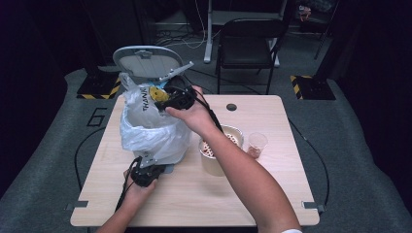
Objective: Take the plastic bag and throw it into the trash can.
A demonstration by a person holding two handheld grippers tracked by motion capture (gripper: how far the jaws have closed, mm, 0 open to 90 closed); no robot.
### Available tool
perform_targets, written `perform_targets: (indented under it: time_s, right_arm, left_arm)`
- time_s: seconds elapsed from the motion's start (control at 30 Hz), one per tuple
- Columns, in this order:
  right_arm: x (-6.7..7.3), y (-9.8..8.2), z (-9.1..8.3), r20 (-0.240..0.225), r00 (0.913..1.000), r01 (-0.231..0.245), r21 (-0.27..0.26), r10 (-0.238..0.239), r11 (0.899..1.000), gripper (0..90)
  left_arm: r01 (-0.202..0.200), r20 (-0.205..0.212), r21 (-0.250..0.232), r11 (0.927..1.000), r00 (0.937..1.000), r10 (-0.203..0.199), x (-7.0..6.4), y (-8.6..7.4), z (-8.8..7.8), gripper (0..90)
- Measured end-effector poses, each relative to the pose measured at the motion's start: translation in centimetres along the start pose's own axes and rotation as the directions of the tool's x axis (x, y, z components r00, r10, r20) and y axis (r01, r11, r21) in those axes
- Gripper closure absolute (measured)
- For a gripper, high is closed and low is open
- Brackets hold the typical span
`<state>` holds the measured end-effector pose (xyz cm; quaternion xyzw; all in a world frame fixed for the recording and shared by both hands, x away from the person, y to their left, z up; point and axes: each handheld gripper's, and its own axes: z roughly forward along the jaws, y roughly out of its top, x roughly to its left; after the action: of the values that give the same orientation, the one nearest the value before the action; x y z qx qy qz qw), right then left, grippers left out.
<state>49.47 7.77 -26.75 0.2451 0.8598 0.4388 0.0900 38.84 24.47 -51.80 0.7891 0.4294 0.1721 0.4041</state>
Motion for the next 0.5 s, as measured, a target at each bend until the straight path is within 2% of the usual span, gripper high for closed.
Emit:
perform_targets:
  time_s: [0.2,0.23,0.27,0.3,0.33,0.37,0.4,0.43,0.5]
  right_arm:
    - [0.3,0.0,1.8,0.022,0.9998,0.003,0.015,-0.003,1.0,65.8]
    - [0.3,0.1,2.0,0.033,0.9994,0.007,0.023,-0.008,1.0,63.2]
    - [0.3,0.1,2.2,0.038,0.9992,0.008,0.02,-0.009,1.0,60.7]
    - [0.1,0.0,2.7,0.057,0.9982,0.015,0.023,-0.016,1.0,53.1]
    - [0.1,0.0,2.7,0.057,0.9982,0.015,0.023,-0.016,1.0,53.1]
    - [0.0,0.0,2.9,0.062,0.998,-0.007,0.033,0.005,0.999,43.3]
    - [0.0,0.0,2.9,0.062,0.998,-0.007,0.033,0.005,0.999,43.3]
    - [-0.1,-0.1,2.9,0.07,0.9974,-0.018,0.016,0.017,1.0,38.5]
    - [-0.1,-0.2,2.7,0.076,0.9968,-0.022,0.008,0.022,1.0,35.6]
  left_arm:
    - [0.0,0.0,0.001,1.0,1.0,0.0,0.0,0.0,0.0,90.0]
    - [0.001,0.002,0.001,1.0,1.0,-0.001,0.0,0.0,0.0,90.0]
    - [-0.018,0.01,0.003,0.9998,0.9998,0.018,0.2,0.0,0.0,90.0]
    - [-0.017,0.01,0.003,0.9999,0.9998,0.016,0.2,0.0,0.0,90.0]
    - [-0.017,0.01,0.003,0.9998,0.9998,0.017,0.2,0.0,0.0,90.0]
    - [-0.004,0.002,0.002,1.0,1.0,0.004,0.1,0.0,0.0,90.0]
    - [-0.004,0.002,0.002,1.0,1.0,0.004,0.1,0.0,0.0,90.0]
    - [-0.004,0.002,0.002,1.0,1.0,0.004,0.1,0.0,0.0,90.0]
    - [-0.004,0.002,0.002,1.0,1.0,0.004,0.1,0.0,0.0,90.0]
